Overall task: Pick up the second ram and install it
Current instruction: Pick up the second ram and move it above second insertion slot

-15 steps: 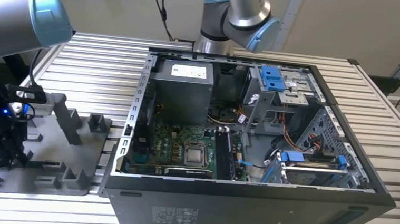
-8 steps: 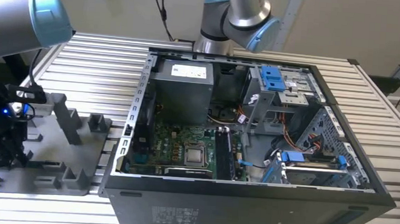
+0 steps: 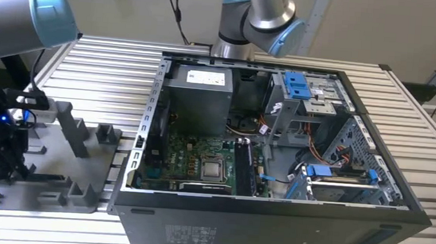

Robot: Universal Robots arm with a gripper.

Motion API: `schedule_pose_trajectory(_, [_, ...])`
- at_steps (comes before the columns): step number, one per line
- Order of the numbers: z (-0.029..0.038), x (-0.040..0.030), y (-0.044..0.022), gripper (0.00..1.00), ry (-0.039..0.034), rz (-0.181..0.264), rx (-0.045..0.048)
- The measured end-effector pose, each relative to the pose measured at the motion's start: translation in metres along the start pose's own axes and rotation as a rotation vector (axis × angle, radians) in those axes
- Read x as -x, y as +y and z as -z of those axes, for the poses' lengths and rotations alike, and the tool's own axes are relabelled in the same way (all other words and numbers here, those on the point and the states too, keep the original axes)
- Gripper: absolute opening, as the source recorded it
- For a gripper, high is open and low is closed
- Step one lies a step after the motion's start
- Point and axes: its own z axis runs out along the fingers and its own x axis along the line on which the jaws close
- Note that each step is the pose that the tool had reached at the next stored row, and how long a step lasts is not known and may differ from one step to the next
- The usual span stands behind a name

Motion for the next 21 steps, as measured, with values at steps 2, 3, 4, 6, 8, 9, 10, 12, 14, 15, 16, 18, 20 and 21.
schedule_pose_trajectory(2, [0.0032, -0.0001, 0.0001, 0.14, 0.0, 0.0, 0.0])
schedule_pose_trajectory(3, [0.005, -0.0001, 0.0001, 0.14, 0.0, 0.0, 0.0])
schedule_pose_trajectory(4, [0.0068, -0.0001, 0.0001, 0.14, 0.0, 0.0, 0.0001])
schedule_pose_trajectory(6, [0.0103, -0.0002, 0.0002, 0.14, 0.0, 0.0, 0.0001])
schedule_pose_trajectory(8, [0.0137, -0.0003, 0.0003, 0.14, 0.0001, 0.0, 0.0])
schedule_pose_trajectory(9, [0.0153, -0.0004, 0.0003, 0.14, 0.0001, 0.0, 0.0001])
schedule_pose_trajectory(10, [0.0167, -0.0004, 0.0003, 0.14, 0.0001, 0.0, 0.0001])
schedule_pose_trajectory(12, [0.0192, -0.0004, 0.0004, 0.14, 0.0, 0.0, 0.0001])
schedule_pose_trajectory(14, [0.0213, -0.0005, 0.0004, 0.14, 0.0, 0.0, 0.0001])
schedule_pose_trajectory(15, [0.022, -0.0005, 0.0004, 0.14, 0.0, 0.0, 0.0])
schedule_pose_trajectory(16, [0.0226, -0.0005, 0.0004, 0.14, 0.0, 0.0, 0.0])
schedule_pose_trajectory(18, [0.0239, -0.0005, 0.0005, 0.14, 0.0, 0.0, 0.0001])
schedule_pose_trajectory(20, [0.0254, -0.0006, 0.0005, 0.14, 0.0, 0.0, 0.0])
schedule_pose_trajectory(21, [0.0262, -0.0006, 0.0005, 0.14, 0.0, 0.0, 0.0])
